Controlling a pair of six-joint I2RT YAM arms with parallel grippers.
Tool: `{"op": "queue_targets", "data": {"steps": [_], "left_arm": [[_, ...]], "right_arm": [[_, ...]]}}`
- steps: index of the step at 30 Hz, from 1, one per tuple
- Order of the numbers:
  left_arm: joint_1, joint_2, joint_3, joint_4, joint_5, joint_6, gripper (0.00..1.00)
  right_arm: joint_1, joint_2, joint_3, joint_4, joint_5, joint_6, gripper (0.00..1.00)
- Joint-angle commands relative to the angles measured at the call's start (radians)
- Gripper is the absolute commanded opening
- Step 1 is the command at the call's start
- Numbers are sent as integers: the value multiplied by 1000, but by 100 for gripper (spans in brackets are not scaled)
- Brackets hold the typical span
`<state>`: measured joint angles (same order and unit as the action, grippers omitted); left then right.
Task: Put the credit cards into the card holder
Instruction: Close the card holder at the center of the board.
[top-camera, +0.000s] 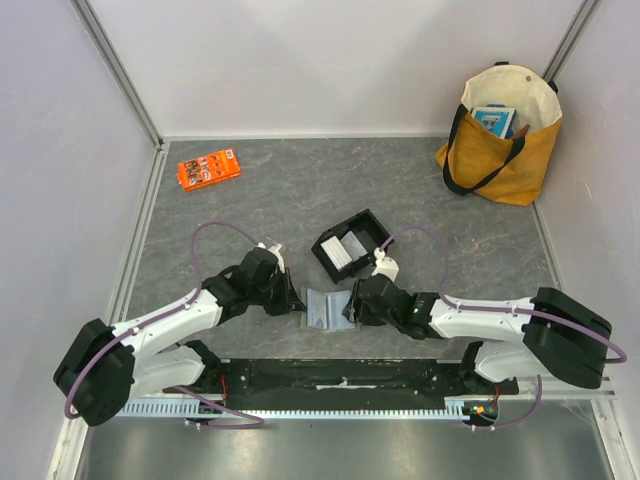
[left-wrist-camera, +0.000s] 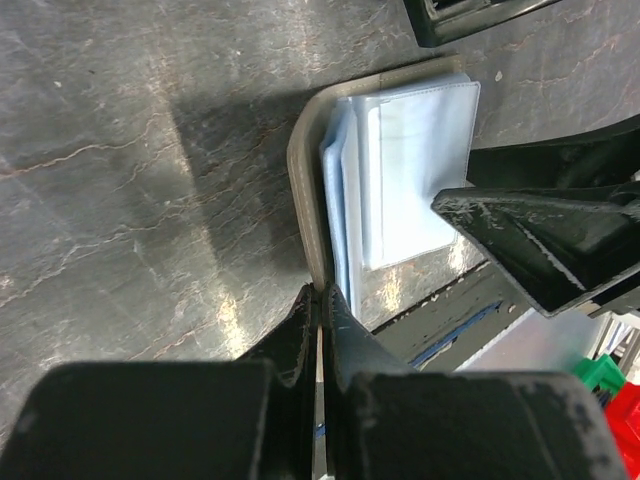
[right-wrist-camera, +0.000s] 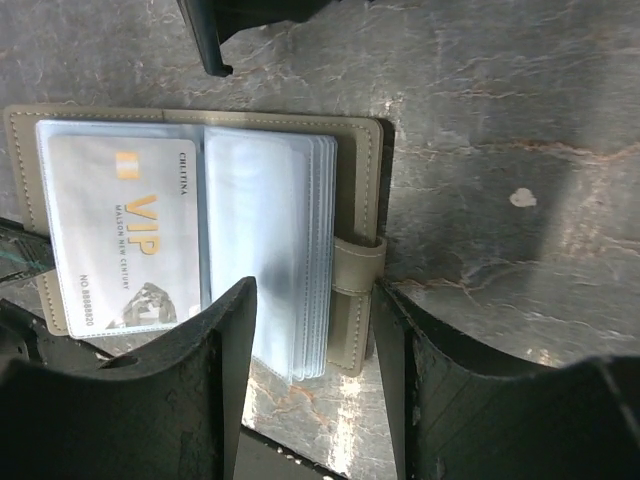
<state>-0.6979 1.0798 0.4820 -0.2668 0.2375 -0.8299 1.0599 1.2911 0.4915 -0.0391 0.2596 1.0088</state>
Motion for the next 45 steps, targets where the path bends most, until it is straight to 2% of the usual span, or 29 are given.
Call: {"op": "queue_targets", "data": {"steps": [1,12,16,18,23,27,30,34,36,41,45], "left_arm": [[-5,31,58,52,95,38,3],[-6,14,95,64,129,28,30],[-8,68,90,64,132,31,31],[-8,91,92,89,157,34,31],[-20,98,121,87,143,49,33],[-20,112,136,66,177,93,34],[-20,134,144,26,155,115,34],[-20,149,148,0,137,143,34],[-20,149,150,3,135,150,34],[-20,175,145,6,128,160,34],[-20,207,135,21,125,160,33]], "right_arm": [[-3,56,-8,148,-109,-26,56],[9,140,-41,352,-256,19,54],[26,113,-34,310,-252,-9,55],[26,38,-60,249,-156,-41,56],[23,-172,-108,145,-18,-212,58],[23,-257,-169,230,3,-471,59],[23,-243,-191,295,-66,-694,59],[23,-175,-156,294,-137,-926,60],[23,-145,-172,358,-120,-986,60],[23,-118,-238,574,-232,-1096,60],[23,-47,-235,640,-315,-1151,60]]}}
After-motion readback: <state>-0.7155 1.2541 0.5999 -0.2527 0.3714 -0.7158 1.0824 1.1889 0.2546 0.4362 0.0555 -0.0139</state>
